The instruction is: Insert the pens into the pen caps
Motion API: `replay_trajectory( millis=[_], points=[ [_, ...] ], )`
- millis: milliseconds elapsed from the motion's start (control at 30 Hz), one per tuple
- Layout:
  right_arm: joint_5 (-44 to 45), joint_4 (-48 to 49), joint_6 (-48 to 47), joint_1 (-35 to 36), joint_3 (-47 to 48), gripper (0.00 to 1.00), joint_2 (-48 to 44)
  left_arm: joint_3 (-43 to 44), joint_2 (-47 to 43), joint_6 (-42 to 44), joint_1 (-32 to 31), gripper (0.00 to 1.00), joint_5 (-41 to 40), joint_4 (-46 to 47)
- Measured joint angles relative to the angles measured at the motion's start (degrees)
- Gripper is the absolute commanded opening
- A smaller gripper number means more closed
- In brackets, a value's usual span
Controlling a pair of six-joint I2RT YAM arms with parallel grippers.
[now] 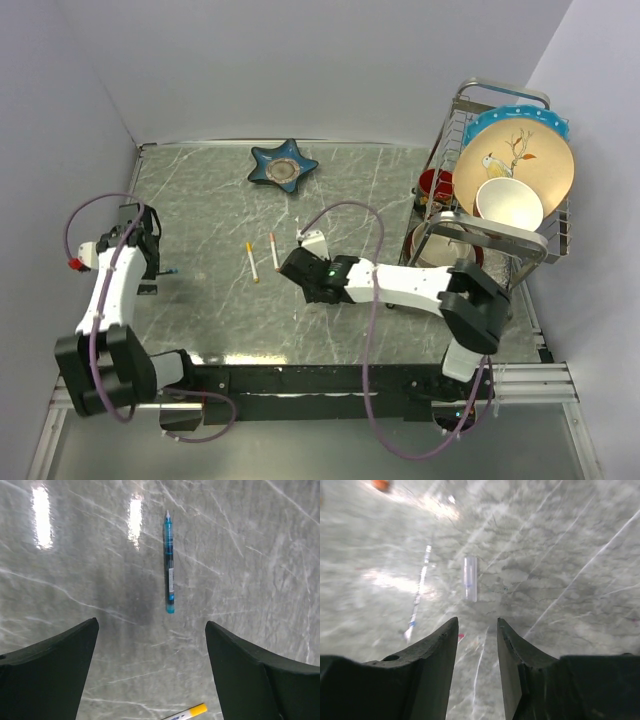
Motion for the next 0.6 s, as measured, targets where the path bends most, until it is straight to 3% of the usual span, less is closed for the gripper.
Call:
replay_trajectory(
  millis=[267,600],
  points=[
    [-0.1,1.1,-2.1,2.4,-0.3,0.46,-9.1,3.4,12.3,-2.3,2.2,0.86,3.2,1.7],
    [0.9,0.6,-3.8,8.5,1.1,0.46,-9.6,8.3,21.2,-2.7,2.8,0.87,4.5,3.7]
  ],
)
